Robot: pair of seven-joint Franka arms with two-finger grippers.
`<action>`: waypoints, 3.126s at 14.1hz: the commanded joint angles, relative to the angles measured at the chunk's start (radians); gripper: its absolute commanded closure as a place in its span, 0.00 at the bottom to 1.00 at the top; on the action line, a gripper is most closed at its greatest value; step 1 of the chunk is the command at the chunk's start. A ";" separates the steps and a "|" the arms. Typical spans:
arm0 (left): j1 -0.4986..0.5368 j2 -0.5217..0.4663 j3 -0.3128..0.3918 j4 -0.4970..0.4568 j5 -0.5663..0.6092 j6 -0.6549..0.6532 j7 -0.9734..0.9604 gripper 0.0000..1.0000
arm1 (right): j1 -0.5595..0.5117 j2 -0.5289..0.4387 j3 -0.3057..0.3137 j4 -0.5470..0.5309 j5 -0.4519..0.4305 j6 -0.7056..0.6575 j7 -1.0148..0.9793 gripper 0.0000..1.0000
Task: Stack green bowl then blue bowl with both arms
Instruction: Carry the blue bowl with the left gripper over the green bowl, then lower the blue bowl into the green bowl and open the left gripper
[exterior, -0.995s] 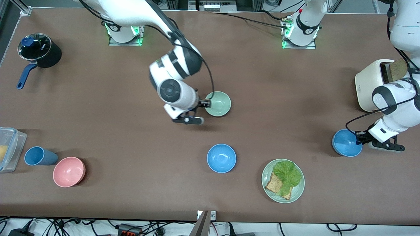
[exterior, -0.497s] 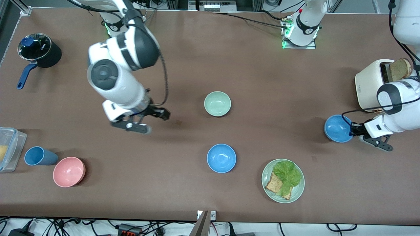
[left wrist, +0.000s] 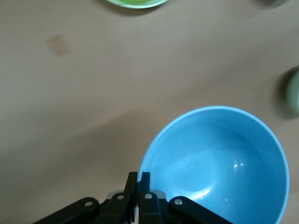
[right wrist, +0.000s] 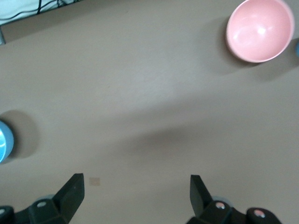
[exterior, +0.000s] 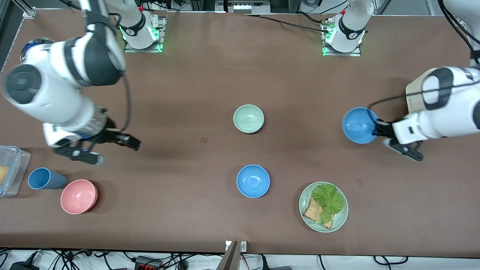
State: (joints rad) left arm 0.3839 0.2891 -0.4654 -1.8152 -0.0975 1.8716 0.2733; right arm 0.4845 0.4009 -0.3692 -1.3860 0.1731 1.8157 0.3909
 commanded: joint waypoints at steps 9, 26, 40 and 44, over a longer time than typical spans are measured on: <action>-0.222 0.084 -0.286 -0.055 -0.034 0.323 -1.024 0.99 | -0.486 -0.181 0.308 -0.048 -0.064 -0.062 -0.322 0.00; -0.405 0.205 -0.282 -0.228 0.599 0.646 -1.580 0.99 | -0.495 -0.421 0.297 -0.337 -0.170 -0.049 -0.411 0.00; -0.332 0.196 -0.289 -0.240 0.648 0.641 -1.614 0.51 | -0.495 -0.421 0.302 -0.311 -0.185 -0.110 -0.408 0.00; -0.251 0.186 -0.341 -0.240 0.647 0.633 -1.613 0.46 | -0.495 -0.421 0.302 -0.311 -0.185 -0.113 -0.409 0.00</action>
State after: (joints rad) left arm 0.0710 0.4943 -0.7514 -2.0458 0.5097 2.5132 -1.3098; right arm -0.0068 -0.0026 -0.0751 -1.6896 -0.0047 1.7157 -0.0180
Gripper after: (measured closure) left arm 0.458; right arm 0.000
